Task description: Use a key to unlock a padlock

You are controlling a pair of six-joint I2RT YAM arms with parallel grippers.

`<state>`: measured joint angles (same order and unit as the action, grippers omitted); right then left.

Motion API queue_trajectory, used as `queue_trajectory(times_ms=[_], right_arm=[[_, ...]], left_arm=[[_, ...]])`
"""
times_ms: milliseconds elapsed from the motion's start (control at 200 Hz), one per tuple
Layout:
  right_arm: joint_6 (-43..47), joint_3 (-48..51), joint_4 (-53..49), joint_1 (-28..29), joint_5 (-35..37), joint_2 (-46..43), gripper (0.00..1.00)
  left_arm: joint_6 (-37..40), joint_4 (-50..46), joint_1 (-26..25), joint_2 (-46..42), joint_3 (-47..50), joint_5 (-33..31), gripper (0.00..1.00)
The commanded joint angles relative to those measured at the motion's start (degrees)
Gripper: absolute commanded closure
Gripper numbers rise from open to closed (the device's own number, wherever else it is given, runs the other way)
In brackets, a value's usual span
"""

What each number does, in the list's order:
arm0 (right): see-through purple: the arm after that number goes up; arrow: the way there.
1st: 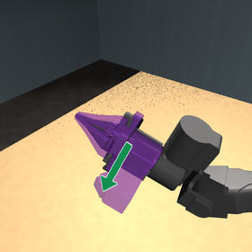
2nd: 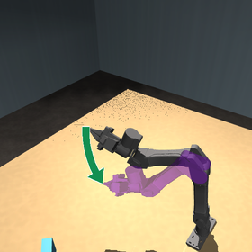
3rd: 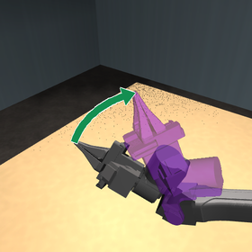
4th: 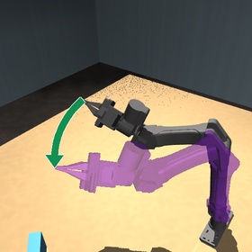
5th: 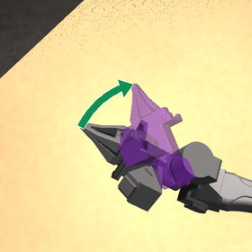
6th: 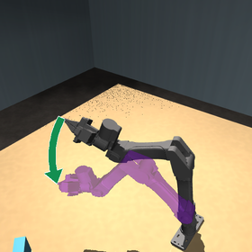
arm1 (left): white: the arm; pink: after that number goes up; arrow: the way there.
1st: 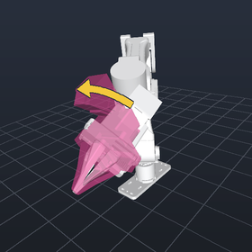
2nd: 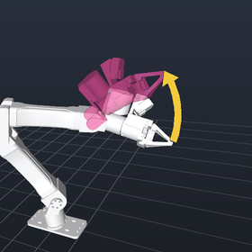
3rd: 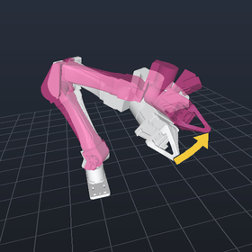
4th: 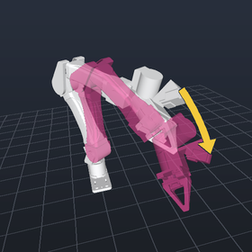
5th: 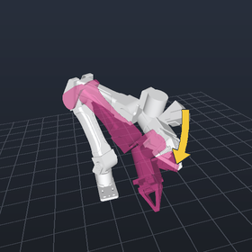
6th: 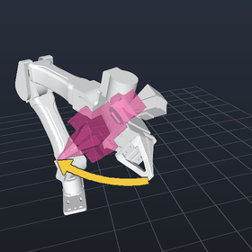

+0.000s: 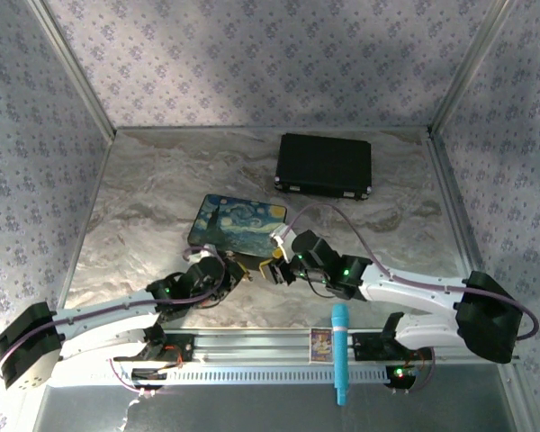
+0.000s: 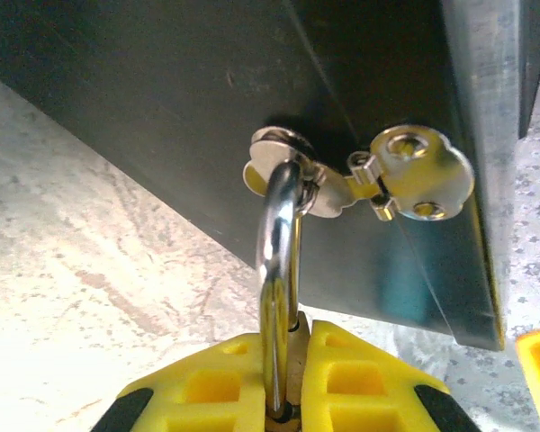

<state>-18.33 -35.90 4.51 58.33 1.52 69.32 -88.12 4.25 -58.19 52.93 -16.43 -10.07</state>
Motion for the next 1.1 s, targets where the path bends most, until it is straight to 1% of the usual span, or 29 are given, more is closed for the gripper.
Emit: queue_trajectory(times_ms=[0,170,310,415,495,615,675,800,959,1094], right_arm=[[-12.29,-2.13,-6.15,-0.32,11.42,0.66,0.38],[-19.87,-9.01,-12.88,-3.02,10.48,7.15,0.34],[-20.17,-11.65,-11.25,-3.73,9.45,11.11,0.32],[-22.62,-14.32,-16.35,-5.04,11.96,14.52,0.33],[-23.69,-13.83,-16.21,-6.72,11.8,15.66,0.33],[-23.58,-13.58,-16.29,-7.66,11.67,16.54,0.33],[-22.67,-14.3,-16.76,-7.9,11.7,17.18,0.34],[-20.92,-15.99,-18.36,-8.35,12.75,18.6,0.39],[-20.18,-16.9,-17.33,-9.09,11.84,20.18,0.4],[-19.99,-18.14,-17.79,-8.93,10.81,22.19,0.39]], left_arm=[[1.62,-1.0,-0.34,-1.16,-0.01,-1.71,1.0],[1.72,-1.42,-0.58,-0.41,0.91,-0.83,1.0],[3.62,-2.41,-0.87,0.0,0.09,0.04,1.0],[5.46,-3.07,-0.86,1.23,-1.19,1.82,1.0],[5.97,-1.62,-0.87,2.29,-0.71,3.46,1.0],[8.72,-3.11,-0.87,4.12,-1.67,6.03,1.0],[11.39,-5.09,-0.87,4.93,-3.14,7.38,1.0],[17.99,-13.45,-0.78,6.21,-8.11,9.58,1.0],[23.71,-19.19,-0.09,6.9,-10.66,11.0,1.0],[27.55,-26.84,1.57,9.55,-12.34,8.9,1.0]])
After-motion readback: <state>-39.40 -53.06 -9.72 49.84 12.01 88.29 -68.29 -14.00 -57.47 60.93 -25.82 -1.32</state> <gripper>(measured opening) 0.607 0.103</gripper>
